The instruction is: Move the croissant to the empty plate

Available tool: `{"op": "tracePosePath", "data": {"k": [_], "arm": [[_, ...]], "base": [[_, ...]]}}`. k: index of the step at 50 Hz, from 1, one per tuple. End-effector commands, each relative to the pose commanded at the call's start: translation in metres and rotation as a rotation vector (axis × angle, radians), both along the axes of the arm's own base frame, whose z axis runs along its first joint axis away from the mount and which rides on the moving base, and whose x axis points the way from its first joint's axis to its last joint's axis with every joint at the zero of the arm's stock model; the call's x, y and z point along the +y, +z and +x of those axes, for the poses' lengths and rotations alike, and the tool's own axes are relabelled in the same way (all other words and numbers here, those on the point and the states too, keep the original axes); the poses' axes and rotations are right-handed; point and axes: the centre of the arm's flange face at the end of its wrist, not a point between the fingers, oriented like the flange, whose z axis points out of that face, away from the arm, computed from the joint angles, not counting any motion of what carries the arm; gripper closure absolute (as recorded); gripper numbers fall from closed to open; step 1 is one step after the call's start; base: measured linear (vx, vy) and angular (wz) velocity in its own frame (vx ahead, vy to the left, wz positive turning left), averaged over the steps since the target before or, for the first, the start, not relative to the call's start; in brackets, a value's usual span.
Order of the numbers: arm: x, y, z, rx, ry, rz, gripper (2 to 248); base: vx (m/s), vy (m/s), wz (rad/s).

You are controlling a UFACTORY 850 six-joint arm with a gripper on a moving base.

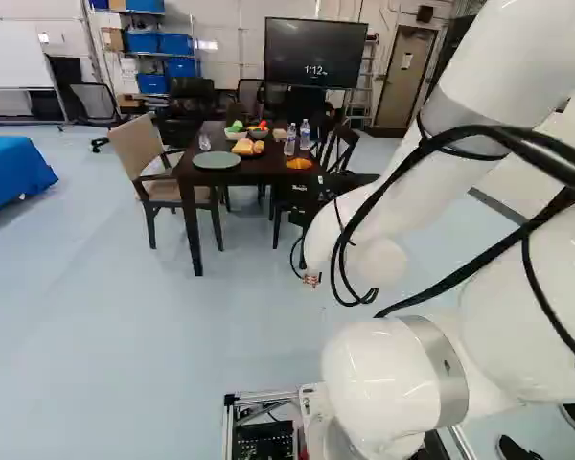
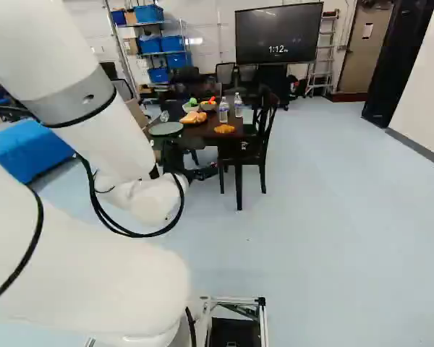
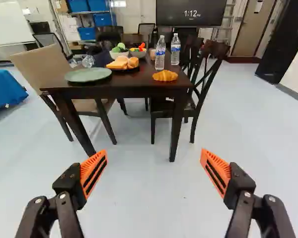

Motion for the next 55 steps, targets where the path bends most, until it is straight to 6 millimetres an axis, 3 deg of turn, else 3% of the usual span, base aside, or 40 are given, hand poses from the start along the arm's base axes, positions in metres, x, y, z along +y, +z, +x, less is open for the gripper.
{"op": "tracePosePath", "data": {"k": [55], "arm": [[0.0, 0.0, 0.0, 0.0, 0.0, 0.0, 3]], "base": [[0.14, -0.002, -0.015]]}}
